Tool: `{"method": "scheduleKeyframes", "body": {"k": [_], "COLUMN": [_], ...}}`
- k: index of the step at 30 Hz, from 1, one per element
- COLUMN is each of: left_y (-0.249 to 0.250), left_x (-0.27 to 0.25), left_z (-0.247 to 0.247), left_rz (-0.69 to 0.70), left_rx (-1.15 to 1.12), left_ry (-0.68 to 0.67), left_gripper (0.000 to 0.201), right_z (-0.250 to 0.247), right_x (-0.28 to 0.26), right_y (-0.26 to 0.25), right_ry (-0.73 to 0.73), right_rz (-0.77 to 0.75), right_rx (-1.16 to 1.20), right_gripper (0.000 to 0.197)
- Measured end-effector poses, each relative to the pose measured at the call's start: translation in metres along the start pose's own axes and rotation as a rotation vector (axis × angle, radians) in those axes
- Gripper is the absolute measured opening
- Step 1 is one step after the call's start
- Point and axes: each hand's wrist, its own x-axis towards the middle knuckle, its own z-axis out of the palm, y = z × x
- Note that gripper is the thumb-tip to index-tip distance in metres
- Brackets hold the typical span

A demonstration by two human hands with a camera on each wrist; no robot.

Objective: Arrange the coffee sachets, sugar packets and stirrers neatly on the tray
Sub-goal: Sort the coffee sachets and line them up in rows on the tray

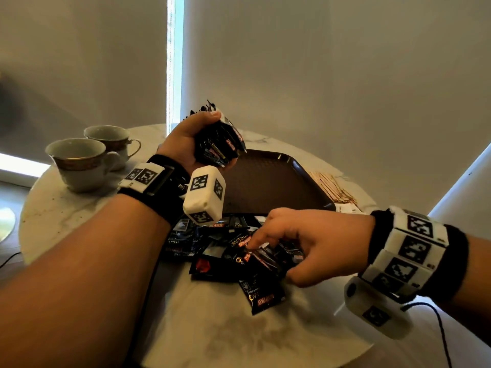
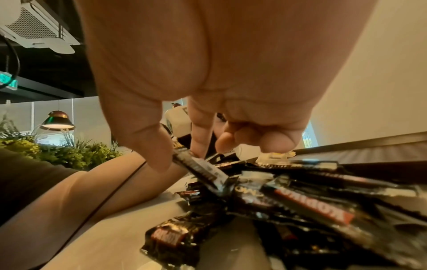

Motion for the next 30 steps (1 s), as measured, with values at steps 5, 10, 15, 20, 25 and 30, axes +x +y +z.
{"method": "scheduleKeyframes", "body": {"k": [5, 10, 15, 20, 25, 30], "left_y": [0.000, 0.001, -0.009, -0.025, -0.027, -0.024], "left_x": [-0.001, -0.002, -0.001, -0.005, -0.004, -0.008], "left_z": [0.000, 0.002, 0.006, 0.024, 0.027, 0.024], "left_rz": [-0.006, -0.015, -0.023, -0.100, -0.134, -0.081], "left_rx": [0.021, 0.042, 0.102, 0.122, 0.011, -0.021], "left_ry": [0.014, 0.026, -0.033, -0.163, -0.261, -0.259], "left_gripper": [0.029, 0.029, 0.025, 0.040, 0.038, 0.034], "right_z": [-0.004, -0.019, -0.041, -0.053, -0.042, -0.042], "right_x": [0.007, -0.005, -0.014, 0.003, 0.024, 0.020], "right_y": [-0.006, -0.001, 0.008, 0.003, 0.006, 0.013], "right_ry": [0.027, 0.195, 0.671, 0.850, 0.817, 0.680], "right_rz": [0.004, -0.080, -0.157, -0.171, -0.233, -0.297], "right_rx": [0.024, 0.125, 0.189, -0.006, -0.110, 0.024], "right_gripper": [0.059, 0.055, 0.057, 0.056, 0.066, 0.065]}}
